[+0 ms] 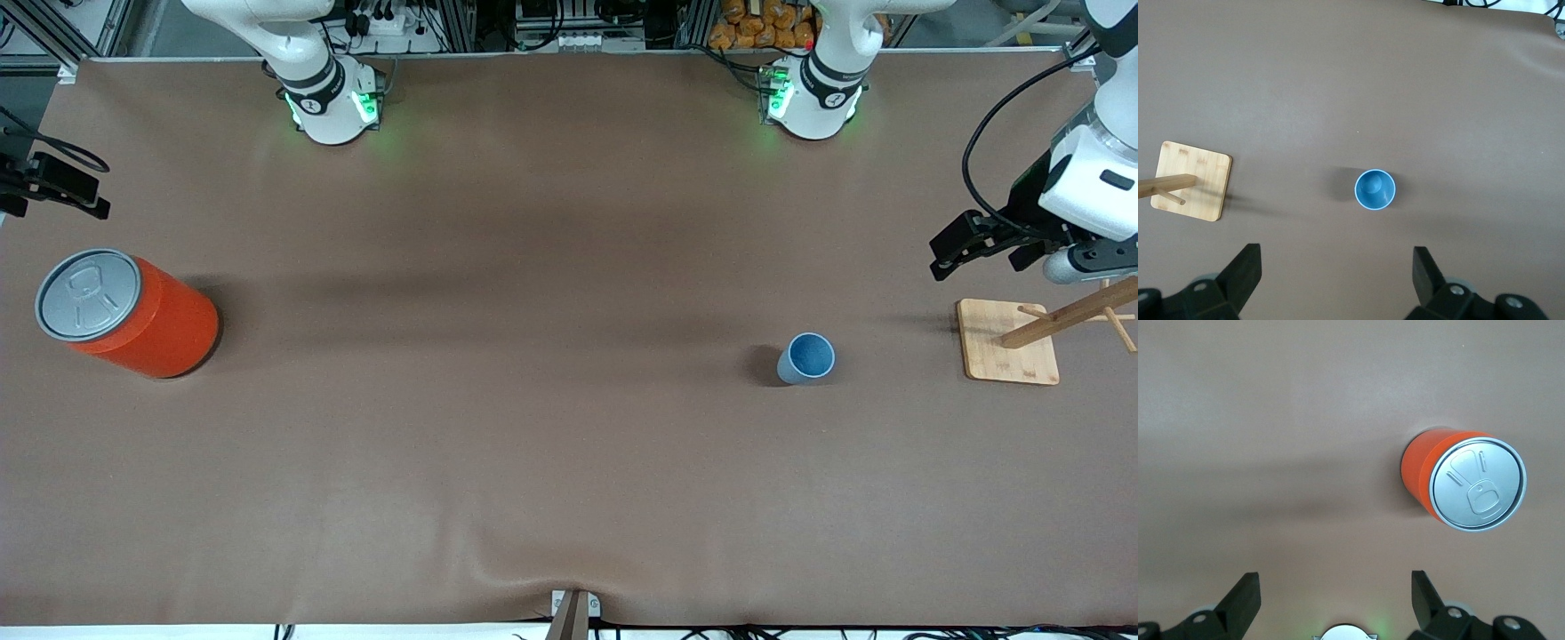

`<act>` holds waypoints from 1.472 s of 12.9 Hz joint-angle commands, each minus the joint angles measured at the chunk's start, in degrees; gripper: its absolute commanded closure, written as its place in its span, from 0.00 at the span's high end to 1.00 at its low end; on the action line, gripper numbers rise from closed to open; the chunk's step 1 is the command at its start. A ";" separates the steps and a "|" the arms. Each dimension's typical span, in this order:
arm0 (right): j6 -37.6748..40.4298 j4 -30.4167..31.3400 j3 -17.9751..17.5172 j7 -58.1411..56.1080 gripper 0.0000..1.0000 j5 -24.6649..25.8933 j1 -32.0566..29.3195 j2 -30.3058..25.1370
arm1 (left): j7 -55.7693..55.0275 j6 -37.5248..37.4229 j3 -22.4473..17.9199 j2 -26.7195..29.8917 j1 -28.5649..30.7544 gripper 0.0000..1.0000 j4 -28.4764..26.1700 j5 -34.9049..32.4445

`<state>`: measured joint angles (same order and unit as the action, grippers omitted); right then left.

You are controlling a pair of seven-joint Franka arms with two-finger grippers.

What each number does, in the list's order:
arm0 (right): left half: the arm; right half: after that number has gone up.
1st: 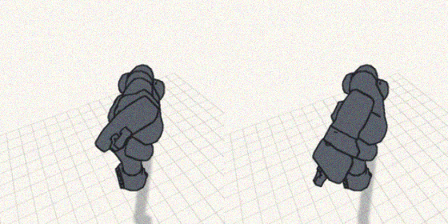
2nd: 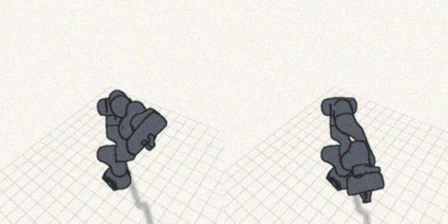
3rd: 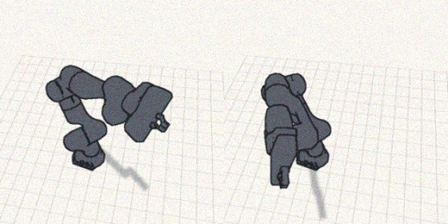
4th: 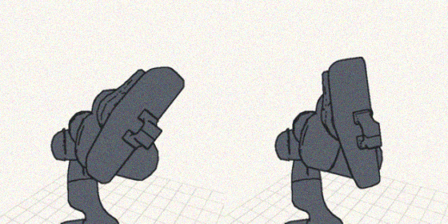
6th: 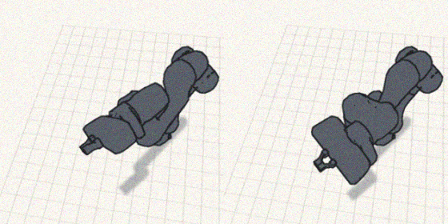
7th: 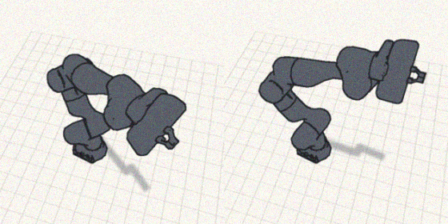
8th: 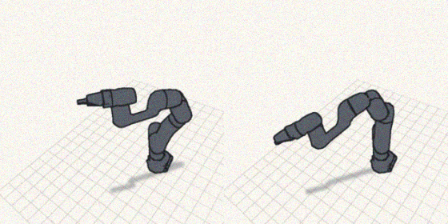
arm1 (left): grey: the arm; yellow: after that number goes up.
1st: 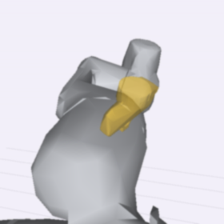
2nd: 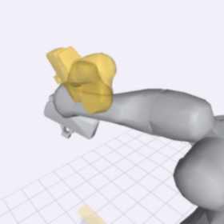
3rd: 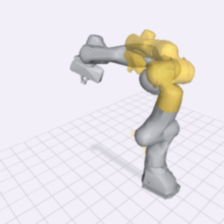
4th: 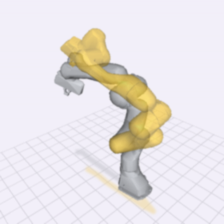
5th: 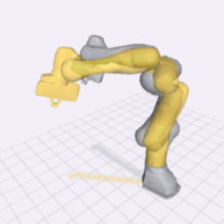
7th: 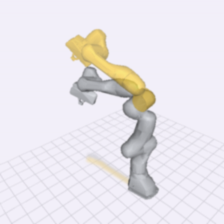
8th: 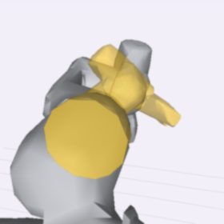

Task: Flip cup

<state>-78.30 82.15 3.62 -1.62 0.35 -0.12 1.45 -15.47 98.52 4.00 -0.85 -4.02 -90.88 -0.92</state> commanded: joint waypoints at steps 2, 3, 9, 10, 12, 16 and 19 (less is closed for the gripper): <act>0.70 -1.12 -0.02 0.21 1.00 0.70 0.29 0.48 | 0.62 -0.78 0.30 1.03 0.42 1.00 -0.52 -1.19; 0.70 -1.12 -0.02 0.21 1.00 0.70 0.29 0.48 | 0.62 -0.96 0.30 1.03 0.50 1.00 -0.43 -1.19; 0.70 -1.12 -0.02 0.21 1.00 0.70 0.29 0.48 | -0.43 -2.62 0.30 0.94 0.59 1.00 -0.61 -0.49; 0.70 -1.12 -0.02 0.21 1.00 0.70 0.29 0.48 | -1.05 -2.89 0.30 0.94 0.59 1.00 -0.61 -0.40; 0.70 -1.12 -0.02 0.21 1.00 0.70 0.29 0.48 | -0.97 -2.98 0.39 1.03 1.64 1.00 -0.44 -0.31; 0.70 -1.12 -0.02 0.21 1.00 0.70 0.29 0.48 | -0.44 -3.07 0.39 1.03 1.73 1.00 -0.35 -0.31; 0.70 -1.12 -0.02 0.21 1.00 0.70 0.29 0.48 | -0.52 -2.98 0.48 0.94 1.65 1.00 -0.17 -0.31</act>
<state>-78.30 82.15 3.62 -1.62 0.35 -0.11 1.45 -15.92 96.34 4.05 -0.85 -2.67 -90.90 -0.92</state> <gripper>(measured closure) 0.000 0.000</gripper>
